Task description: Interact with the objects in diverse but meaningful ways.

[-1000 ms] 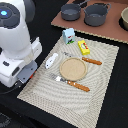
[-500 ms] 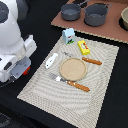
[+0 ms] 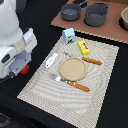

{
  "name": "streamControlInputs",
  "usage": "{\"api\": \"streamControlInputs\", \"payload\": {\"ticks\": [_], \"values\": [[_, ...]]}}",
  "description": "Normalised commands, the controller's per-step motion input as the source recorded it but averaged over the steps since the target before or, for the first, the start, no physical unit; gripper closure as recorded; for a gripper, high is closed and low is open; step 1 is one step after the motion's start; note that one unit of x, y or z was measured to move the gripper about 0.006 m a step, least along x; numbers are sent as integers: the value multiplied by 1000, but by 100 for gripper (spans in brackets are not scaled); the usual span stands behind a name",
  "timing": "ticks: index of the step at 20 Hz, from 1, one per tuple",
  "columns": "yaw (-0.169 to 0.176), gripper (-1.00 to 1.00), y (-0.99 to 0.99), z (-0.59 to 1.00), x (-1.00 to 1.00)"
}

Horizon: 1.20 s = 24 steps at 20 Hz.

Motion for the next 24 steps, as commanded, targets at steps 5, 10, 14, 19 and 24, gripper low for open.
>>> {"api": "streamControlInputs", "payload": {"ticks": [5, 10, 14, 19, 24], "values": [[-5, -100, 275, 842, 427], [-4, -100, 107, 467, 922], [-26, -100, 29, 263, 968], [-31, -100, 33, 175, 943], [-30, -100, 70, 150, 945]]}}
